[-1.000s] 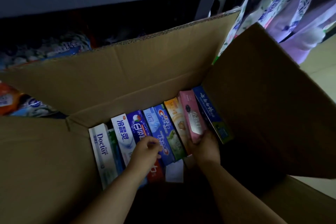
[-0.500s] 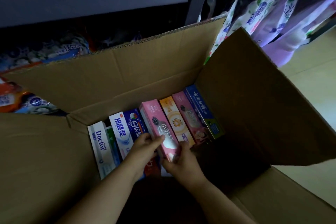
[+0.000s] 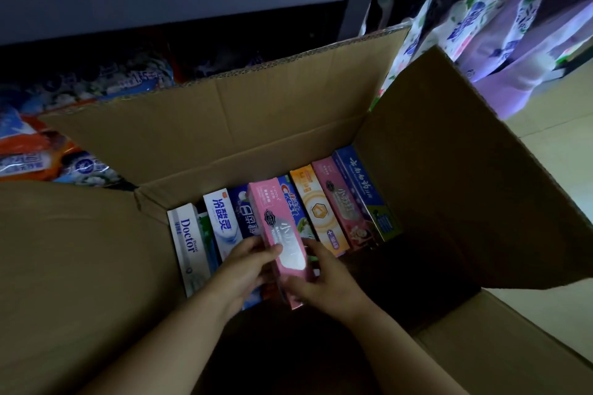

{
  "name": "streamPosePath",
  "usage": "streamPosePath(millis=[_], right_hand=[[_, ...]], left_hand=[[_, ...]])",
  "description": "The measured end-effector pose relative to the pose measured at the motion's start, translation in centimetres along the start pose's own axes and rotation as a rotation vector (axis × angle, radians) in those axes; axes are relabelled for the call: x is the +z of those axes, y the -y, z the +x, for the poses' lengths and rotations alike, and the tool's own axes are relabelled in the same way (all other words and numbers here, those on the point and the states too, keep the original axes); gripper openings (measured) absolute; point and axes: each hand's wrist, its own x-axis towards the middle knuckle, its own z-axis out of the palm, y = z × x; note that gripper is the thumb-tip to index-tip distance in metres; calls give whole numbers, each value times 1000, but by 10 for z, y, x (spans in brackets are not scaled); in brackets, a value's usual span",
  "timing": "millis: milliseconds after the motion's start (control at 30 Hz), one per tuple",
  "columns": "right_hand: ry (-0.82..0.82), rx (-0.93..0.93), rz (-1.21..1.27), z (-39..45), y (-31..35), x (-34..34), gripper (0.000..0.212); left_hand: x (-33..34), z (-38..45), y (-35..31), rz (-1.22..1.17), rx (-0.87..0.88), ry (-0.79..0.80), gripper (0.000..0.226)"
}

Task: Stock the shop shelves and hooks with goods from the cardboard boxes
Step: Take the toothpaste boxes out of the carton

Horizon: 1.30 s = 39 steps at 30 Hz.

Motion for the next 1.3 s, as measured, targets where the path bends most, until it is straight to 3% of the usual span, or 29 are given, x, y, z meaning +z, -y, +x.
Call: streamPosePath(millis=[100,167,233,400,500,633,700,767,867,1033,1133,1300], right_hand=[[-175,-63,-296,8,-7,0,55],[-272,-32,-328,10,-8,-11,47],[-371,2,-383,15,-10,-31,53],[-489,171,-507,37,-21,-75,63],[-509,158,-647,48,-24,-78,54],[-691,122,-846,48,-20,-56,52],[-616,5,-804,46,-9,-31,49],[-362,-87,-630,49,2,4,46],[-86,-99,-628,59,-1,62,58],[-132,-31,-685,68,-23,109,87],[-154,10,-710,65,-26,105,77],[-39,75,-381,46,-10,80,55]], left_hand=[[13,3,-3,75,47,24,24],[19,4,-7,218,90,55,20],[18,5,-11,318,131,36,24],[-6,2,-16,372,211,-153,15],[-22,-2,-12,339,227,-258,10],[-34,-3,-4,295,215,-353,12],[-36,-5,0,243,203,-401,12],[-36,-9,5,180,196,-463,9],[-34,-19,14,73,215,-530,17],[-47,-27,28,-56,181,-553,15],[-50,-29,33,-36,177,-494,16],[-49,-29,34,-52,132,-453,12]])
